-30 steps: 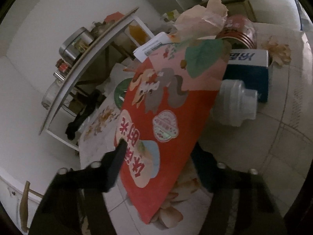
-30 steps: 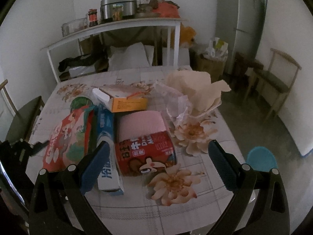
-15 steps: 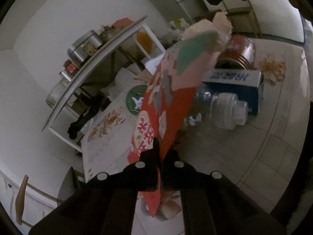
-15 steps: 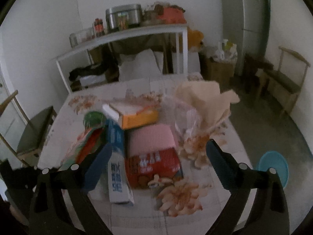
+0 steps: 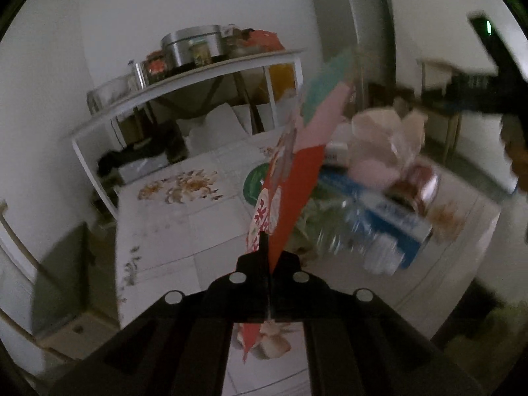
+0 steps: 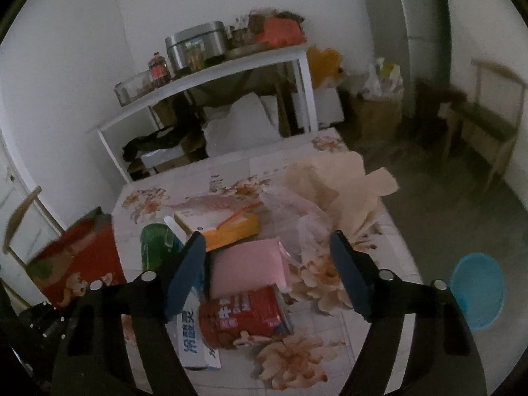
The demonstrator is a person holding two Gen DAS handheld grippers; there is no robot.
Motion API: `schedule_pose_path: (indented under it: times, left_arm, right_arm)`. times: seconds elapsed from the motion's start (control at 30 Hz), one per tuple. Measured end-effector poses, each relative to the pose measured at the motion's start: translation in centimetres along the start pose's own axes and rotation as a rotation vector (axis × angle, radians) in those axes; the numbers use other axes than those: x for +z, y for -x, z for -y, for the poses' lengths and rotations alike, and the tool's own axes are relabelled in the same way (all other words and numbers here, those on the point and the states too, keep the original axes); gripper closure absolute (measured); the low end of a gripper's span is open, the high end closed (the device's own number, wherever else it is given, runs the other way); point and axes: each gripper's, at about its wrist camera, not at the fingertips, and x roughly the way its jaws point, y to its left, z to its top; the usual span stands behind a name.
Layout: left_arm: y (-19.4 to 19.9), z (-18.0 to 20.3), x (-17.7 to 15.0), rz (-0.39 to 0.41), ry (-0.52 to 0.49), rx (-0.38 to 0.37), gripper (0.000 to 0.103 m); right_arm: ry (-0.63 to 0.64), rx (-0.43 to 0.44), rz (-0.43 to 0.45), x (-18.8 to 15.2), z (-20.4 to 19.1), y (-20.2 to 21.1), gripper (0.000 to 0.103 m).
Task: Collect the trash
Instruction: 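Lift the red snack bag with the left gripper while the right gripper grasps a clear wrapper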
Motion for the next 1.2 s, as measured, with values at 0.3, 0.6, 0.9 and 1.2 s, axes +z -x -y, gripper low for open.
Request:
schedule_pose_path:
  times: [0.3, 0.6, 0.9, 1.2]
  left_arm:
    - [0.6, -1.6, 2.0, 0.038, 0.141, -0.008, 0.103]
    - [0.8, -3.9, 2.6, 0.024, 0.253, 0.015, 0.103]
    - [0.8, -5.3, 2.2, 0.003, 0.272, 0.032, 0.103]
    - [0.8, -5.4, 2.2, 0.003, 0.269, 0.032, 0.103]
  right_arm:
    - [0.173, 0.248, -0.12, 4.1, -5.6, -4.5, 0.034]
    - [0.483, 0.199, -0.411, 6.3, -14.5, -15.8, 0.02]
    - [0.626, 0.044, -0.619, 4.8, -16.5, -23.0, 0.038]
    - [0.461, 0.066, -0.652, 6.0, -14.3, -23.8, 0.095]
